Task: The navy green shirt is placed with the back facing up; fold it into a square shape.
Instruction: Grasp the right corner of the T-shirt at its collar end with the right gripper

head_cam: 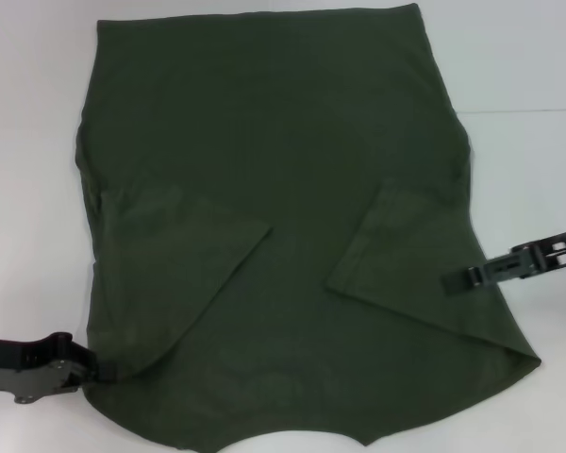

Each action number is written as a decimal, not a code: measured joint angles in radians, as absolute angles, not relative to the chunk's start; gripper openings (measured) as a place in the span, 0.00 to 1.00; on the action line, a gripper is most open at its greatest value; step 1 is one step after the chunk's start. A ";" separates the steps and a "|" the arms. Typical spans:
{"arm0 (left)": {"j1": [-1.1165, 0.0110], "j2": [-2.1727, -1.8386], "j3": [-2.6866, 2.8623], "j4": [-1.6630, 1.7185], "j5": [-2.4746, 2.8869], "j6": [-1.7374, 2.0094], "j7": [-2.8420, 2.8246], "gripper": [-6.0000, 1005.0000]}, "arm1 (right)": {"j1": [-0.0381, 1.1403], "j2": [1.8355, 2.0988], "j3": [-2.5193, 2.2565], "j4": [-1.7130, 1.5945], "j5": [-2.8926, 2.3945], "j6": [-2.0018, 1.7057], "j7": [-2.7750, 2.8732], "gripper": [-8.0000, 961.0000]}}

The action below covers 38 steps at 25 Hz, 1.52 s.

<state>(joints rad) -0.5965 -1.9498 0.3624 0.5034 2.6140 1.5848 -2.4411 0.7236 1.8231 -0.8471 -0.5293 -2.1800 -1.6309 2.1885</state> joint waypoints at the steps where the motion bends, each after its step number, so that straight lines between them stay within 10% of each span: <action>1: -0.596 -1.950 0.361 0.503 2.614 1.585 -2.441 0.03 | 0.726 1.813 -0.845 -0.528 -2.195 -1.634 2.251 0.89; 13: -0.606 -1.948 0.364 0.502 2.614 1.586 -2.443 0.03 | 0.672 1.757 -0.814 -0.517 -2.296 -1.657 2.525 0.89; 38: -0.614 -1.946 0.365 0.502 2.612 1.588 -2.443 0.03 | 0.585 1.809 -0.805 -0.469 -2.298 -1.503 2.507 0.89</action>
<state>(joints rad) -0.6139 -1.9465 0.3647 0.5016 2.6122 1.5877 -2.4428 0.5846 1.8087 -0.8048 -0.4694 -2.2979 -1.5026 2.5067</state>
